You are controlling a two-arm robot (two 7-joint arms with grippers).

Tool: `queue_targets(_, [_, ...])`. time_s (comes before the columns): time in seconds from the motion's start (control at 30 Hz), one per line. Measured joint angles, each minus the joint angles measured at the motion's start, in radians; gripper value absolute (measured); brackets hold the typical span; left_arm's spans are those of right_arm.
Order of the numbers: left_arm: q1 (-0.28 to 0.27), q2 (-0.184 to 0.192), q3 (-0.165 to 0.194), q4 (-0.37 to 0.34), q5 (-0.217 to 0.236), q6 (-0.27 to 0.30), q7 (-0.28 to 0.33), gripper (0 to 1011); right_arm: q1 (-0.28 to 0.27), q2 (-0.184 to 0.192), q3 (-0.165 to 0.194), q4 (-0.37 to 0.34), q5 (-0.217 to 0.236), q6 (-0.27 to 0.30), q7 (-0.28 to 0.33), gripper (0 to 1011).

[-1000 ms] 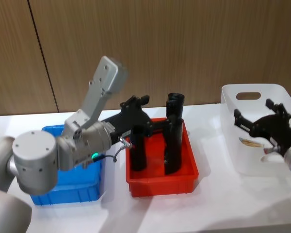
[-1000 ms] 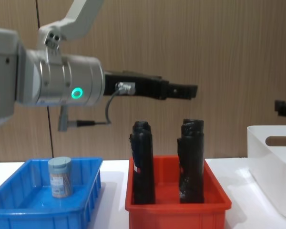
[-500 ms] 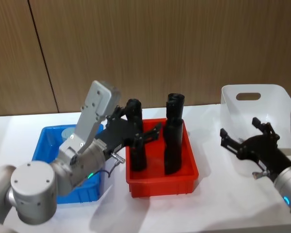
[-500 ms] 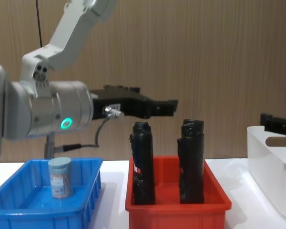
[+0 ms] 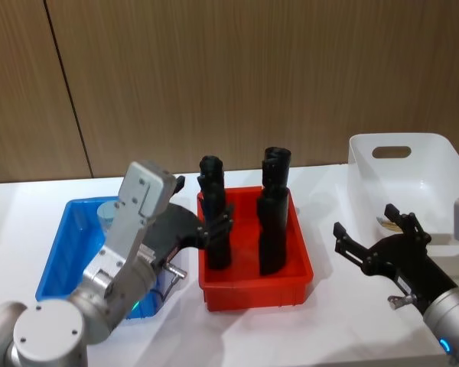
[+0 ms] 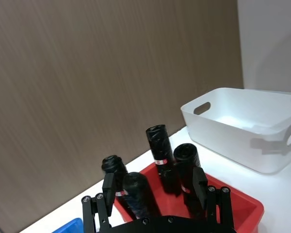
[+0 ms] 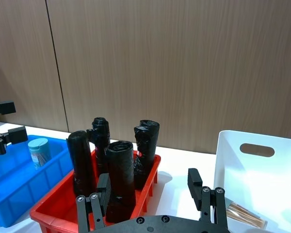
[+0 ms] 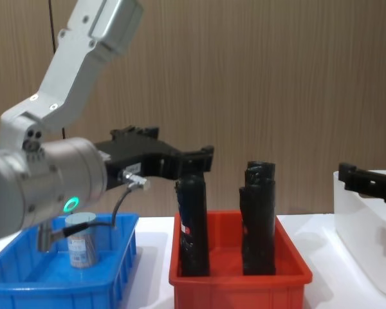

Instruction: Pick the cotton swabs from the blue box and place them into the white box.

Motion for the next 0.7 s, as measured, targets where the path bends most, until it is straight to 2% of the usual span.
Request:
queue_targets(0.2, [0.051, 0.019, 0.009, -0.029, 0.010, -0.046, 0.087, 1004, -0.003, 0.000, -0.001, -0.003, 0.000, -0.001, -0.001, 1002])
queue_targets(0.33, [0.069, 0.026, 0.013, -0.041, 0.014, -0.062, 0.119, 1004, -0.004, 0.000, -0.001, -0.003, 0.000, -0.001, 0.000, 1002])
queue_targets(0.7, [0.082, 0.030, 0.015, -0.049, 0.016, -0.074, 0.141, 1004, -0.004, 0.000, 0.000, -0.003, 0.000, -0.001, 0.000, 1002])
